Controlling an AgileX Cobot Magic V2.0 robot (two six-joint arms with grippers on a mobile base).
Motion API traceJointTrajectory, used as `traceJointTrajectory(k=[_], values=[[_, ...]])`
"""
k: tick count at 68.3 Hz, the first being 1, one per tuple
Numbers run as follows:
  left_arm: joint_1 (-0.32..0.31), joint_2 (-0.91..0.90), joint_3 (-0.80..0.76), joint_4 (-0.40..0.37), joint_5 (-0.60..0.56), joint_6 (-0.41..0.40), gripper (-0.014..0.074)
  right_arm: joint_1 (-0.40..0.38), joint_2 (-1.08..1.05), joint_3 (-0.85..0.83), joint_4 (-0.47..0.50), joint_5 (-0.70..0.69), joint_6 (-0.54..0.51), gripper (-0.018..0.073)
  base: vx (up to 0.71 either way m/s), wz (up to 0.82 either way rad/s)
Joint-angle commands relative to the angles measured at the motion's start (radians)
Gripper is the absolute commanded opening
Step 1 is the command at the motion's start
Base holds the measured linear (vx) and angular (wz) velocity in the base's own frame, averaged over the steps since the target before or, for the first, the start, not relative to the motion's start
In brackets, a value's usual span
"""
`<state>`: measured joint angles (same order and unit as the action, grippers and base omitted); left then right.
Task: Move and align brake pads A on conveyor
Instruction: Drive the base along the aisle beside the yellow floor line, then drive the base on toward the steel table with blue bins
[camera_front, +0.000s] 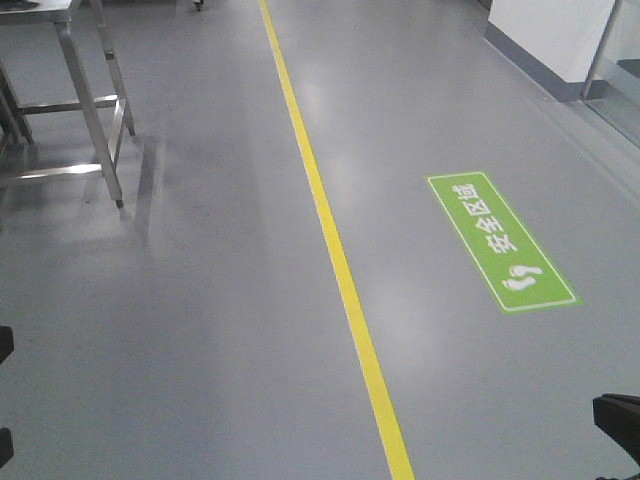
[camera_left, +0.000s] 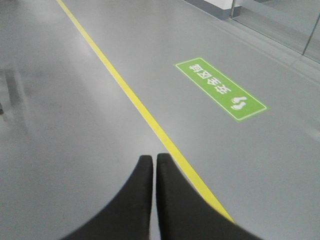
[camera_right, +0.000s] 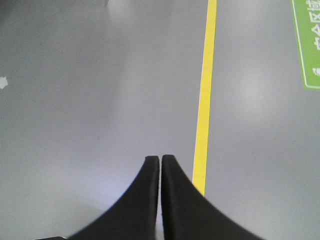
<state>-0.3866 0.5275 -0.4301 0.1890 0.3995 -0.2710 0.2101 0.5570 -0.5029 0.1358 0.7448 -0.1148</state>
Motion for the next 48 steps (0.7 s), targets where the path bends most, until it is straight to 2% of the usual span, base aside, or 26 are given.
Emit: traceJointTrajectory(k=[1,48], values=[[-0.005,0.004,-0.026,0.004,-0.069,-0.001,-0.0006,-0.001,0.002,-0.025,0.006,-0.053,-0.006,-0.0008,0.61,0.03],[-0.005,0.004,-0.026,0.004,-0.069,-0.001,-0.0006,-0.001,0.002,-0.025,0.006,-0.053,-0.006,-0.0008,0.61,0.03]])
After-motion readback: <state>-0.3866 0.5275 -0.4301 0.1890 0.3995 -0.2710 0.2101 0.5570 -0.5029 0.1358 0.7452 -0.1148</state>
